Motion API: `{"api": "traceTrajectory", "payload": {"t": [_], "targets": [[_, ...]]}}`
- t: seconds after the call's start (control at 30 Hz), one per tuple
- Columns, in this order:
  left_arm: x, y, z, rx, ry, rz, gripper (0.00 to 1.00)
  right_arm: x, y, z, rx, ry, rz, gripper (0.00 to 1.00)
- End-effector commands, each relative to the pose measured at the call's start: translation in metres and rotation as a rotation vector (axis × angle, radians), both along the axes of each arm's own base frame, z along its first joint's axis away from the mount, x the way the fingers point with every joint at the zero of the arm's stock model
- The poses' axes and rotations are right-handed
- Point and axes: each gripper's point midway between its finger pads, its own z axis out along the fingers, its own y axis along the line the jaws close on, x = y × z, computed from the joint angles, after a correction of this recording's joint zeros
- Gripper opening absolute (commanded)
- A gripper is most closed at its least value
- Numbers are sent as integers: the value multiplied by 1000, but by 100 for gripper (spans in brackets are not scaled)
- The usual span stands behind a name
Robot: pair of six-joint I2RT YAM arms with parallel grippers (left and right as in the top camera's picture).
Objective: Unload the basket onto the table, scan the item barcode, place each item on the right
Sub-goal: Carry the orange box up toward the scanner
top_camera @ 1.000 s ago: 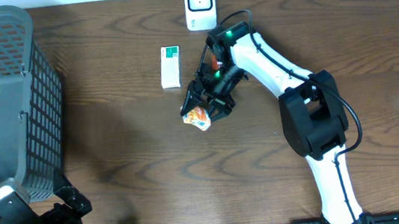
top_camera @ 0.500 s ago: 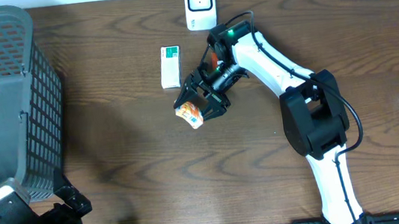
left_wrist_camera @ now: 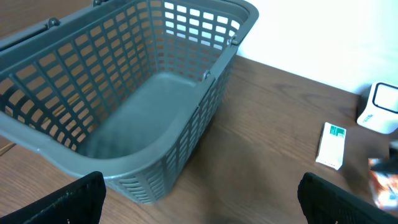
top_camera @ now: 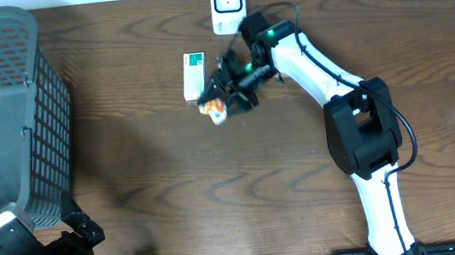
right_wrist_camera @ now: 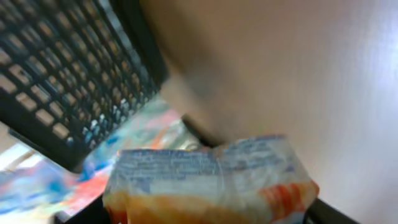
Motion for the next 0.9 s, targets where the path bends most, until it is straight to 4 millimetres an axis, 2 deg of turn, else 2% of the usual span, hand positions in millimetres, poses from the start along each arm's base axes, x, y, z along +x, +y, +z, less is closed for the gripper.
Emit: {"api": "traceTrajectory", "payload": {"t": [0.0, 0.1, 0.27, 0.43, 0.57, 0.7, 0.87], "targets": [[1, 0, -3, -10, 6, 1, 100, 32, -2, -12, -36, -179, -20, 60], [1, 0, -3, -10, 6, 1, 100, 67, -4, -16, -73, -352, -66, 63], [1, 0, -3, -10, 6, 1, 100, 114, -16, -22, -199, -573, -156, 64], [1, 0, -3, -10, 6, 1, 100, 158, -16, -10, -288, -880, -189, 65], [1, 0, -3, -10, 6, 1, 100, 193, -26, 2, -483, -1101, -285, 63], [1, 0, -3, -10, 6, 1, 100, 218, -37, 24, -648, -1282, -385, 62], [1, 0, -3, -10, 6, 1, 100, 236, -41, 42, -694, -1397, -479, 63]]}}
